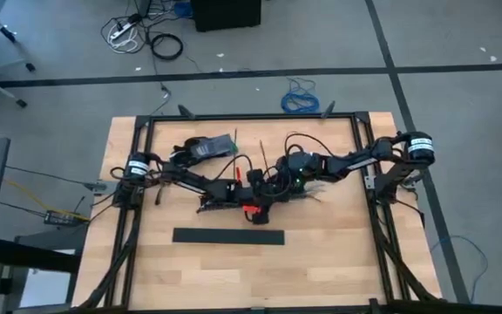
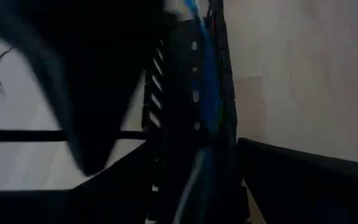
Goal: Ziptie cables
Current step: Put the zip tied cables into the black cable duct
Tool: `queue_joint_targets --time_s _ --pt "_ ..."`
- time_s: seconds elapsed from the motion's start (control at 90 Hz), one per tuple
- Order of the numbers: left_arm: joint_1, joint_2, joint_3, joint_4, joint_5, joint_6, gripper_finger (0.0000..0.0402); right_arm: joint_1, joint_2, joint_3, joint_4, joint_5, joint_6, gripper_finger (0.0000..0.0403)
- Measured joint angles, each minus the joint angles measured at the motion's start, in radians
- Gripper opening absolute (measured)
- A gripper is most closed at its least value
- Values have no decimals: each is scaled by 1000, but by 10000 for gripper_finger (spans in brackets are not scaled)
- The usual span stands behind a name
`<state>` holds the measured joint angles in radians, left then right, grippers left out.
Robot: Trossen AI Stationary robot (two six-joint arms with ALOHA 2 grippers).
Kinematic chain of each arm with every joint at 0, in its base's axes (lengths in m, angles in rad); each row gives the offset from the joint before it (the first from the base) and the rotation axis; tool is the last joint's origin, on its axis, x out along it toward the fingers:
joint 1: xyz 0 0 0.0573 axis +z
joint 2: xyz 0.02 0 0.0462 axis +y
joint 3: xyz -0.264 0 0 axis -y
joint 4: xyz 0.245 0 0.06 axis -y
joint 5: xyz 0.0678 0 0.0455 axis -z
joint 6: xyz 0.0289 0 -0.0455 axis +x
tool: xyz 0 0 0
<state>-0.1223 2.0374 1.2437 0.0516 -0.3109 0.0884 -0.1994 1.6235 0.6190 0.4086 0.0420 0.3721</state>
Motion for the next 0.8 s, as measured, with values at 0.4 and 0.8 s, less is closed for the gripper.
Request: queue_joint_targets --time_s 0.4,0.8 --pt "-15 0 6 35 -15 0 213 4 107 -1 33 -113 61 5" --pt "-13 -1 6 8 -32 -19 213 35 78 19 86 -333 89 102"
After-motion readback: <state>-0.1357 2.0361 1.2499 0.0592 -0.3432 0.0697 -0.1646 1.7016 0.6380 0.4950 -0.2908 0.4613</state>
